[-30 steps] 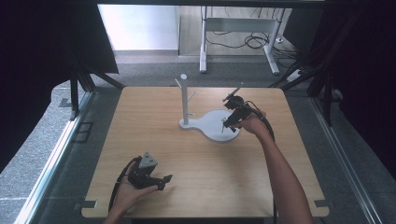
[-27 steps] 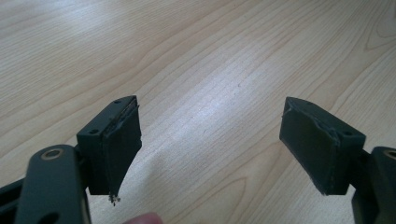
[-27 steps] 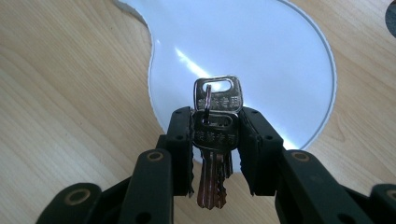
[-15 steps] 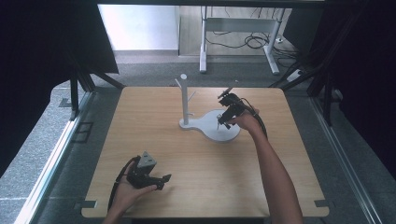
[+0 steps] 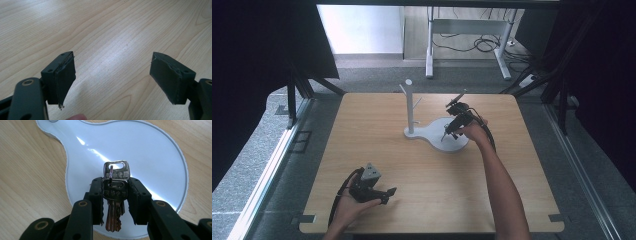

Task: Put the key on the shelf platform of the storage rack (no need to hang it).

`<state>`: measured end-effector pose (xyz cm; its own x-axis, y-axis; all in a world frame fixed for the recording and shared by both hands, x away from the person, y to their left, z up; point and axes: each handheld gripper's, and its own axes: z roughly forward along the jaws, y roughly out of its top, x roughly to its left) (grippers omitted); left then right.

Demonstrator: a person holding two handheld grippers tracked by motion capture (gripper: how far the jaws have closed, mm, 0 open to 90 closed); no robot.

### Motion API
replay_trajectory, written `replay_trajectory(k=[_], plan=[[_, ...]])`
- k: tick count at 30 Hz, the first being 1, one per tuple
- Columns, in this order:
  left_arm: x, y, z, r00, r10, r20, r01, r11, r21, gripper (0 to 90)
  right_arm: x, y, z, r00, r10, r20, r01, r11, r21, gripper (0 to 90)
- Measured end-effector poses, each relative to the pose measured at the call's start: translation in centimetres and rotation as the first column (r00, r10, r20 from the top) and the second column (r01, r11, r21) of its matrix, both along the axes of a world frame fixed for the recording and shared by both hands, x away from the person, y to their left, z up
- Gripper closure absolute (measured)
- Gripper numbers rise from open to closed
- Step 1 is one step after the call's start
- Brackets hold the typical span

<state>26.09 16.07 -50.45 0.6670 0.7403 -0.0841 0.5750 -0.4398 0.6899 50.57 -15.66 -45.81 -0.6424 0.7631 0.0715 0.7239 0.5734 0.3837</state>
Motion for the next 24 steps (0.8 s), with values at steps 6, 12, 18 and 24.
replay_trajectory(k=[6,12,18,24], plan=[[0.0,0.0,0.0,1.0,-0.004,0.001,0.004,1.0,0.004,20.9,0.2,0.0,-1.1,0.9999,-0.015,0.005,0.015,1.0,0.0,67.4],[0.0,-0.1,0.0,1.0,-0.004,0.0,0.004,1.0,0.005,20.9,0.3,0.0,-2.1,0.9995,-0.03,-0.005,0.03,1.0,-0.007,67.4],[0.0,-0.1,0.0,1.0,-0.007,-0.001,0.007,1.0,0.006,20.9,0.3,0.3,-2.7,0.9996,-0.024,-0.012,0.024,0.999,-0.023,67.3],[0.0,-0.1,-0.1,1.0,-0.007,-0.004,0.007,1.0,0.005,20.9,0.3,0.2,-3.5,0.9996,-0.025,-0.014,0.025,0.999,-0.03,67.3]])
